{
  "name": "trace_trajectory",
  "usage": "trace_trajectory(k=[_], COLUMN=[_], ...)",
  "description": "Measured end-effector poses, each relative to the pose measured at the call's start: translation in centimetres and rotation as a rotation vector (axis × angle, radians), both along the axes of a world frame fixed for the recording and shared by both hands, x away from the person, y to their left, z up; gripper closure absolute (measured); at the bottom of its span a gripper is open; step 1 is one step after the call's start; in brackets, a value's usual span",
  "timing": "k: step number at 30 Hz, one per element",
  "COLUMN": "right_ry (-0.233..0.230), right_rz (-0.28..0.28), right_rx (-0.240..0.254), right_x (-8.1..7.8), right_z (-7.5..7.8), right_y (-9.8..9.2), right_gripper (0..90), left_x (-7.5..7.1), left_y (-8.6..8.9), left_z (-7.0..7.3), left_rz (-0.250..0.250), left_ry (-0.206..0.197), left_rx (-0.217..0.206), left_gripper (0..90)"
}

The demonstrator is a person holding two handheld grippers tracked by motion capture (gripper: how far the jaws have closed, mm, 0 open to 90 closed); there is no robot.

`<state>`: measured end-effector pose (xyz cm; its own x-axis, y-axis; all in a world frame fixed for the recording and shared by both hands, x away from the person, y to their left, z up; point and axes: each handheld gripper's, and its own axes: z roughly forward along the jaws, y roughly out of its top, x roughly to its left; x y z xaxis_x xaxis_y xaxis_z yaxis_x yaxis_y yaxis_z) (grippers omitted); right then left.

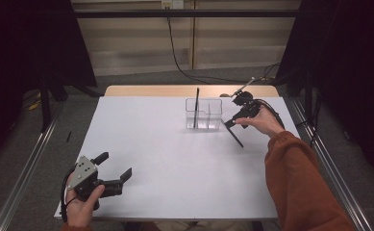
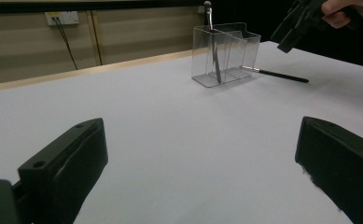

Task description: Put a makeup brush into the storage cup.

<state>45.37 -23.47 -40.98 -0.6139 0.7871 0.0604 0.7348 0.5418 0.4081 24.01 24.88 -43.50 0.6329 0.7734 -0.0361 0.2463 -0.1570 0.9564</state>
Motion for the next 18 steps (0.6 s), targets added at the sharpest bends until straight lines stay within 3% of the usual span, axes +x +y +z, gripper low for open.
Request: trace_trajectory(k=[2,5,12,18], right_ry=[0.054,0.104,0.168,0.193], right_rz=[0.01,0.007,0.003,-0.01], right_rx=[-0.043,-0.06,-0.11,-0.142], right_x=[0.4,0.9,2.0,2.6], right_z=[-0.6,-1.0,-1.1,-1.5], right_y=[0.2,0.2,0.3,0.9], right_gripper=[10.4,15.7,28.1,41.2], left_x=[0.0,0.0,0.0,0.0], left_y=[-0.1,-0.1,-0.2,-0.2], left_z=[0.0,0.0,-0.1,-0.1], left_rz=[-0.002,-0.003,-0.013,-0.012], left_ry=[0.002,0.002,0.003,0.006], left_rx=[0.0,-0.001,0.008,0.005], left_gripper=[2.4,2.4,2.4,2.4])
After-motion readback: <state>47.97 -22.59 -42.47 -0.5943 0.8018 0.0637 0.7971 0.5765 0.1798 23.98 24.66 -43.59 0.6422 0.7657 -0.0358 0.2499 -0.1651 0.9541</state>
